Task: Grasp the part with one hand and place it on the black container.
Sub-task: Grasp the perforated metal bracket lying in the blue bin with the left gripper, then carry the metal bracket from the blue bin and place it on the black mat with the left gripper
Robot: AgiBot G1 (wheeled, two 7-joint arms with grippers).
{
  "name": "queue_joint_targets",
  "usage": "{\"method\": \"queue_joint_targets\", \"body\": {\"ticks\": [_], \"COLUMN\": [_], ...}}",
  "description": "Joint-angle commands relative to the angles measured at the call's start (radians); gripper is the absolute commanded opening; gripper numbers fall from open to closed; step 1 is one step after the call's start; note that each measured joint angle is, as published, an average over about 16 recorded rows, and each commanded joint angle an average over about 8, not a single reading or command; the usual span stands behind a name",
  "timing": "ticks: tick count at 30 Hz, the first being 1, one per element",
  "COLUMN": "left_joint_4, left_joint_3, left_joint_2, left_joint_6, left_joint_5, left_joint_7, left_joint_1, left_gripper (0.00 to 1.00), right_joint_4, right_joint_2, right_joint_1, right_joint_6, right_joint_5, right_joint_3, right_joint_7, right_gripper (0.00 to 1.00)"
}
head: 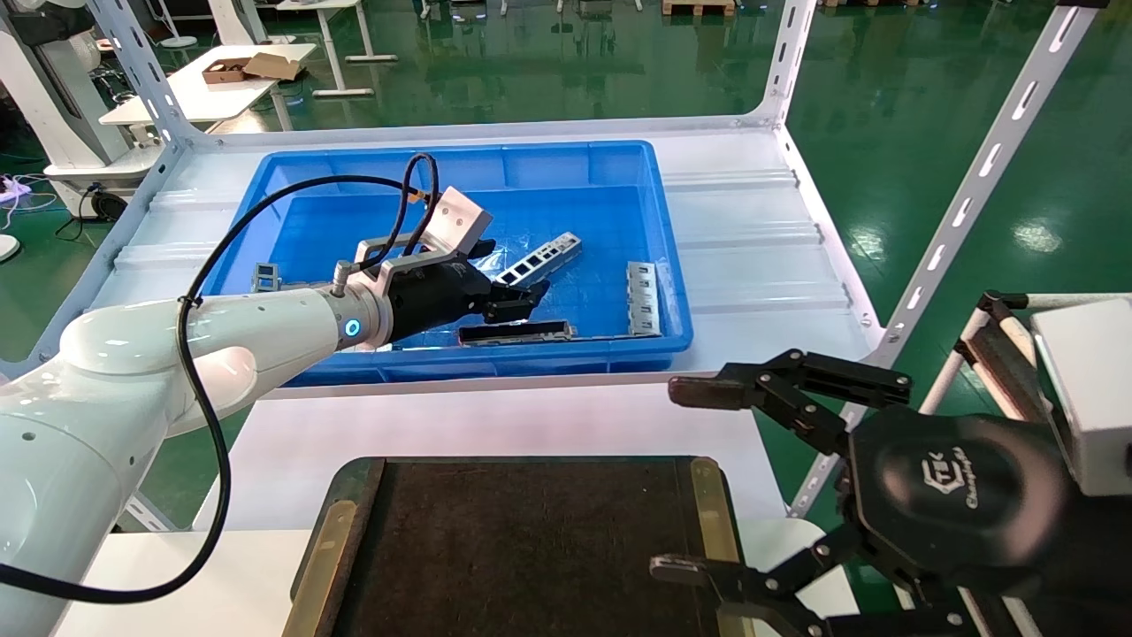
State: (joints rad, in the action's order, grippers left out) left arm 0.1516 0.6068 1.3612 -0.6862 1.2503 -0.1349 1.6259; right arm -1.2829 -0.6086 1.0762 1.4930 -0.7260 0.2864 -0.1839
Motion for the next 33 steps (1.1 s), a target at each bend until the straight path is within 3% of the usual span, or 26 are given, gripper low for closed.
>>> {"method": "queue_joint_targets", "body": {"ticks": [1,33], "left_joint_4": [0.003,0.041], "left_joint_3": [0.006,0.069], "left_joint_2": [0.000,-0.001], "left_joint_6": [0.004,0.030], "left_joint_5": [-0.005,-0.134], "left_joint_7": [0.004,0.024], "left_joint_1": [-0.003,-0.009], "left_gripper": [0.00,0.00], "right_joint_4": [0.000,0.000], "right_joint_2": [0.000,0.001], "right_joint_1": [0.000,0.000], "right_joint_6": [0.000,-0.001], "right_joint_5": [0.000,0.002], "right_joint_3": [0.000,0.002], "right_joint_7": [0.000,0.001], "right_gripper": [0.00,0.00]}}
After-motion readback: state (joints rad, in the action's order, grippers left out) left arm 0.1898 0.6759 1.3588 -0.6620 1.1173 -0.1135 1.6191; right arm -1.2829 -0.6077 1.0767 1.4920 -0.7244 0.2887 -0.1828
